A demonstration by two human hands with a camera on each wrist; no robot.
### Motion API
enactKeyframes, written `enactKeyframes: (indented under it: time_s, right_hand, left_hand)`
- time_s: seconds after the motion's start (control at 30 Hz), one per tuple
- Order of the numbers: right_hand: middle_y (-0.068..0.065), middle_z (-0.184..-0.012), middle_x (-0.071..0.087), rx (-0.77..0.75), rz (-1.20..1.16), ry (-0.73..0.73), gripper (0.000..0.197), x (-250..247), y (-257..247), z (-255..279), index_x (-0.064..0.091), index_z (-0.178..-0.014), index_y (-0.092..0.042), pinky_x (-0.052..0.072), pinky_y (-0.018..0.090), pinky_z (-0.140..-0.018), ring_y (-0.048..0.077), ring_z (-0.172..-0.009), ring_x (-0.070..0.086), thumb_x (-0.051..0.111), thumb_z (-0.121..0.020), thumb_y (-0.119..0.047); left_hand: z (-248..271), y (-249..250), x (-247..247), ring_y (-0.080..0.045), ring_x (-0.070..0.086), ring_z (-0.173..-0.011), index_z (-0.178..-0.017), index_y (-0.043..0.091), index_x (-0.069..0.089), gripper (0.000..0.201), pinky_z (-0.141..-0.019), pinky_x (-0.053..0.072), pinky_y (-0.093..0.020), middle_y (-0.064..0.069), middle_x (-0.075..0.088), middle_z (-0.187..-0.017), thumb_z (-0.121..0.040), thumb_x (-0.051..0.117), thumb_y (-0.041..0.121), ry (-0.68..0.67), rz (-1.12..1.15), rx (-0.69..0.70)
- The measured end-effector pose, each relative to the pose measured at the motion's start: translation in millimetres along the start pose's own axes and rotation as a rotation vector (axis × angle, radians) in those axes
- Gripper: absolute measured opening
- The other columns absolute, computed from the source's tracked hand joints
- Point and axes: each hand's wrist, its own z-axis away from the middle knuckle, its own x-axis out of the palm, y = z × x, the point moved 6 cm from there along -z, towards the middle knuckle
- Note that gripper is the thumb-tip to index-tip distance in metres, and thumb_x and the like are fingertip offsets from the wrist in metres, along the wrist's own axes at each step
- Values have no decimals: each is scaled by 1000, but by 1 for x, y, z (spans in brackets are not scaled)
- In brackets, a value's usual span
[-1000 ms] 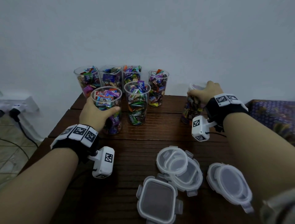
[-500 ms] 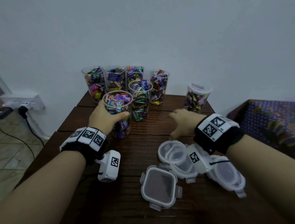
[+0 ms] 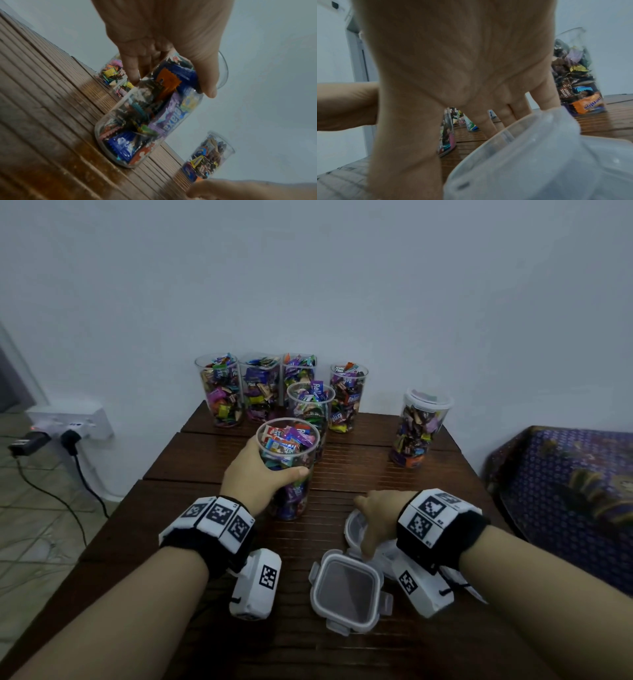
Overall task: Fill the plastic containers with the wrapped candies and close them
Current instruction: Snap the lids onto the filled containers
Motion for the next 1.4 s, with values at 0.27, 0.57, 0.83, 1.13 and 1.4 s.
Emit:
enactKeyframes:
  time_s: [0.27, 0.57, 0.83, 1.13, 1.4]
  right_hand:
    - [9, -127, 45, -27, -98, 224, 84, -9, 7, 21, 35, -136, -13, 48, 41, -94, 26, -113, 49, 73, -70, -49]
    - [1, -122, 53, -250, -527, 637, 78, -97, 5, 90, 38, -137, -18, 41, 28, -87, 18, -109, 52, 77, -72, -35]
    - [7, -137, 44, -304, -397, 539, 83, -111, -37, 76, 31, -142, -12, 43, 37, -99, 22, -119, 46, 74, -74, -31]
    - [11, -127, 50, -293, -304, 504, 68, -111, -49, 65, 42, -132, -6, 45, 43, -93, 26, -110, 52, 70, -77, -34]
    - [6, -138, 45, -305, -411, 523, 77, -98, -37, 66, 35, -140, -11, 38, 36, -103, 21, -121, 45, 71, -79, -41]
  left_hand:
    - [16, 5, 9, -13, 55, -110, -129, 28, 46, 80, -97, 45, -33, 8, 58, -123, -61, 84, 44, -57, 28, 5]
    - [32, 11, 24, -8, 57, -108, -120, 41, 45, 80, -96, 46, -34, 14, 60, -117, -51, 84, 52, -141, 81, 26]
    - [39, 15, 28, -6, 57, -110, -129, 42, 45, 92, -95, 48, -38, 18, 59, -120, -46, 76, 64, -168, 91, 54]
    - [39, 14, 28, -5, 56, -110, -126, 45, 44, 82, -95, 47, -34, 17, 59, -120, -53, 80, 55, -156, 86, 64]
    - [39, 13, 28, -7, 55, -110, -128, 39, 45, 80, -94, 46, -32, 15, 59, -119, -59, 84, 48, -178, 79, 56]
